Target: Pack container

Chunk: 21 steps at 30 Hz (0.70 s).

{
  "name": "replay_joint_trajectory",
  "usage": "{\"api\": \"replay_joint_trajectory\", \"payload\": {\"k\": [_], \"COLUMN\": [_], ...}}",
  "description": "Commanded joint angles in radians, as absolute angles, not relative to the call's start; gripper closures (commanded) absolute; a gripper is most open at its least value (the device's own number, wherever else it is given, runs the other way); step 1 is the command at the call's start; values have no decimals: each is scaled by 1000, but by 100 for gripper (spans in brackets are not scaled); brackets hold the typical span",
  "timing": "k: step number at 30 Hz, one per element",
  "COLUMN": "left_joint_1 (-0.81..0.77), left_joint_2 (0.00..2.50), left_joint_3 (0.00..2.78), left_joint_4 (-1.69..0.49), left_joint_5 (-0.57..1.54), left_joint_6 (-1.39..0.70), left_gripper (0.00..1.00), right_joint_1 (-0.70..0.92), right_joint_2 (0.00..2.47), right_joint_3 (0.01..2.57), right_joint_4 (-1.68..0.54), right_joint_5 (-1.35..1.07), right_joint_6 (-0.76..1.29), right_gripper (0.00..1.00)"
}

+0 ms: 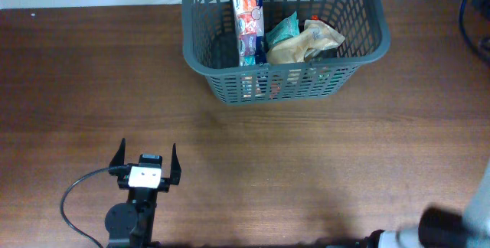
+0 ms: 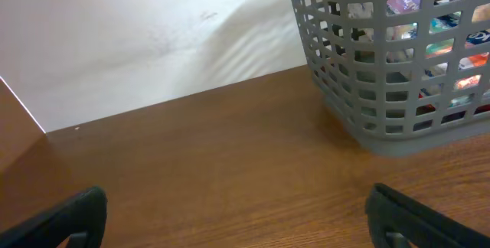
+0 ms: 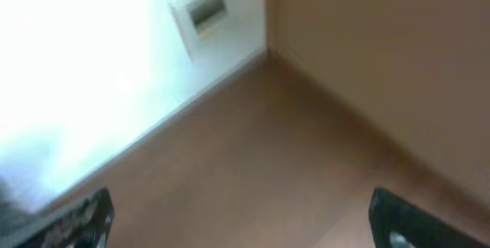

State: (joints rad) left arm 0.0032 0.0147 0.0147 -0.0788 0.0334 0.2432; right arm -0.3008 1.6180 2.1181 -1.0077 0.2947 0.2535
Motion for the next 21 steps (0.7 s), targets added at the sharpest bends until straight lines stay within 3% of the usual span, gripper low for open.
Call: {"api": "replay_joint_trajectory", "payload": {"k": [1,11,21], "left_joint_1": [9,9,9], "left_joint_2": [6,6,6], "left_joint_3": [9,9,9], "left_joint_4": [-80,-80,-80], "left_joint_5": [29,29,29], "left_joint_6": [245,245,245], "left_gripper": [1,1,1], "right_joint_1": [-242,-93,24], "right_joint_2": [1440,816,398], "right_joint_3": [1924,1248,846], "right_joint_4": [-889,-463,-371], "right_joint_5": [319,191,107], "right_joint_6": [130,126,127], "right_gripper": [1,1,1]}}
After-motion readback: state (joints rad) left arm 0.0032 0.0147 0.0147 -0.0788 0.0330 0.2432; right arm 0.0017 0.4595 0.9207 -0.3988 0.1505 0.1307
